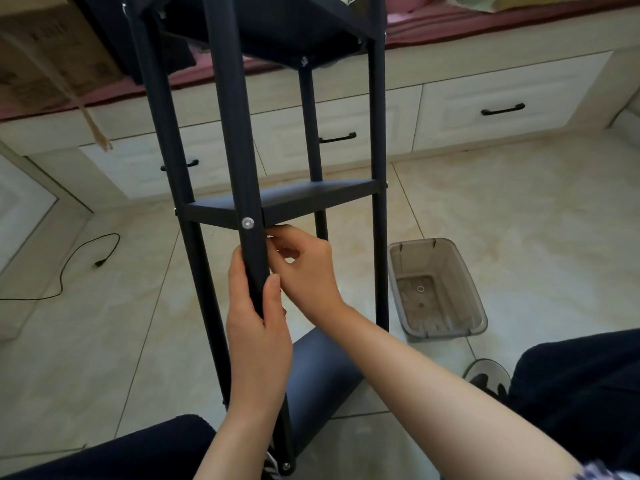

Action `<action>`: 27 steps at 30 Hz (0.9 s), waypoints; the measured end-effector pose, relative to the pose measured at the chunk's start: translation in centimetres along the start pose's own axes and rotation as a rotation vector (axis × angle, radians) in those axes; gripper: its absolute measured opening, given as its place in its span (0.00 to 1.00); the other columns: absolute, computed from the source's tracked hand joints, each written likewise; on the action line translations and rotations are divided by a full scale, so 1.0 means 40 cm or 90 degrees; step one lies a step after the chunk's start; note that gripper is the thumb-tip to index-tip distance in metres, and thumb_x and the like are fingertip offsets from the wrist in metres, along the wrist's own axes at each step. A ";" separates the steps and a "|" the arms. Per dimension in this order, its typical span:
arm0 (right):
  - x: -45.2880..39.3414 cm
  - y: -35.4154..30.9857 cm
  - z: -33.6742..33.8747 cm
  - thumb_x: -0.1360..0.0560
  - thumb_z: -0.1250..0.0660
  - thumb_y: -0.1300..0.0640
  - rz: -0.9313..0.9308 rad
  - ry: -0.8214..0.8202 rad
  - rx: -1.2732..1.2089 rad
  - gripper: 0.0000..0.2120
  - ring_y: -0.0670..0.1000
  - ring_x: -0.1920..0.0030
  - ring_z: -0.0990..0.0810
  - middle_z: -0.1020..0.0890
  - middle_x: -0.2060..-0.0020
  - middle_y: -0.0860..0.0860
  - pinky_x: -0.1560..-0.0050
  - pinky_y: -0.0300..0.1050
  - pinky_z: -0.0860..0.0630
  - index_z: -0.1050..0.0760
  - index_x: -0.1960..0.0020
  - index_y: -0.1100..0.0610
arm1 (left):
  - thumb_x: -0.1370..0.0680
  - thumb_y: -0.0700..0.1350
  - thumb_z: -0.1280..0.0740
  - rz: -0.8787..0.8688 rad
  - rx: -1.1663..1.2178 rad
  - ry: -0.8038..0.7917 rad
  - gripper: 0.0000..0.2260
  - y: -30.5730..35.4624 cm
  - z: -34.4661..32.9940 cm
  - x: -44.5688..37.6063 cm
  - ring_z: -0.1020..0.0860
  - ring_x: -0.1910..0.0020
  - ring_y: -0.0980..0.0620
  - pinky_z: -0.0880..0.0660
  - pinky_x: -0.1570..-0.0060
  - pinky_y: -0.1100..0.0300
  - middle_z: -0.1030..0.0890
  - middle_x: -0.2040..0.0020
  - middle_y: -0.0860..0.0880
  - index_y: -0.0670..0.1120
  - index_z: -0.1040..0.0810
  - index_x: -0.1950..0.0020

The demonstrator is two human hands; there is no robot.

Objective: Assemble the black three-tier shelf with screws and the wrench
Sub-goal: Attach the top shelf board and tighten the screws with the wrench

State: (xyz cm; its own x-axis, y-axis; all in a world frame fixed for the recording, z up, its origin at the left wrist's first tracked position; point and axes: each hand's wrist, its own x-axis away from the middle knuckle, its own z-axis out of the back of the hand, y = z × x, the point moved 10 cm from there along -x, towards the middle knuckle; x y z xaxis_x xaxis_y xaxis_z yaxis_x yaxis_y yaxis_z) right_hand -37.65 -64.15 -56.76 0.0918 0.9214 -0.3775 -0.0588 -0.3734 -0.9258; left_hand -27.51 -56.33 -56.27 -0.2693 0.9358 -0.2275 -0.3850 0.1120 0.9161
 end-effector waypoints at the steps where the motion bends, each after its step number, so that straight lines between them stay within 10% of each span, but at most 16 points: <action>1: -0.002 -0.004 0.003 0.22 0.32 0.61 0.009 -0.002 0.004 0.08 0.43 0.57 0.17 0.14 0.55 0.50 0.53 0.40 0.19 0.18 0.45 0.60 | 0.15 0.46 0.42 0.002 0.002 0.001 0.21 -0.001 0.000 -0.001 0.24 0.56 0.57 0.25 0.56 0.65 0.23 0.48 0.54 0.56 0.36 0.23; 16: 0.000 0.003 0.009 0.20 0.37 0.58 -0.098 -0.242 0.175 0.07 0.44 0.55 0.18 0.16 0.62 0.44 0.47 0.45 0.21 0.22 0.44 0.54 | 0.16 0.47 0.41 0.012 0.008 0.010 0.21 -0.002 0.002 -0.005 0.23 0.57 0.58 0.24 0.56 0.66 0.21 0.46 0.50 0.55 0.37 0.22; 27: -0.021 -0.056 0.018 0.20 0.34 0.54 -0.107 -0.266 0.273 0.09 0.42 0.57 0.25 0.20 0.57 0.46 0.58 0.31 0.33 0.16 0.50 0.56 | 0.15 0.45 0.42 0.019 0.032 0.004 0.20 -0.003 0.001 -0.007 0.25 0.57 0.55 0.26 0.58 0.69 0.24 0.48 0.53 0.55 0.36 0.23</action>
State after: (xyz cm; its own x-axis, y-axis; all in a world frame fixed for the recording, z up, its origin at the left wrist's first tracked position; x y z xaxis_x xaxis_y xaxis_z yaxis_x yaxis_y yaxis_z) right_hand -38.31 -64.00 -54.37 -0.2567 0.9605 -0.1076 -0.4799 -0.2233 -0.8484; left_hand -27.34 -56.61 -56.30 -0.2857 0.9367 -0.2026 -0.3316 0.1017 0.9379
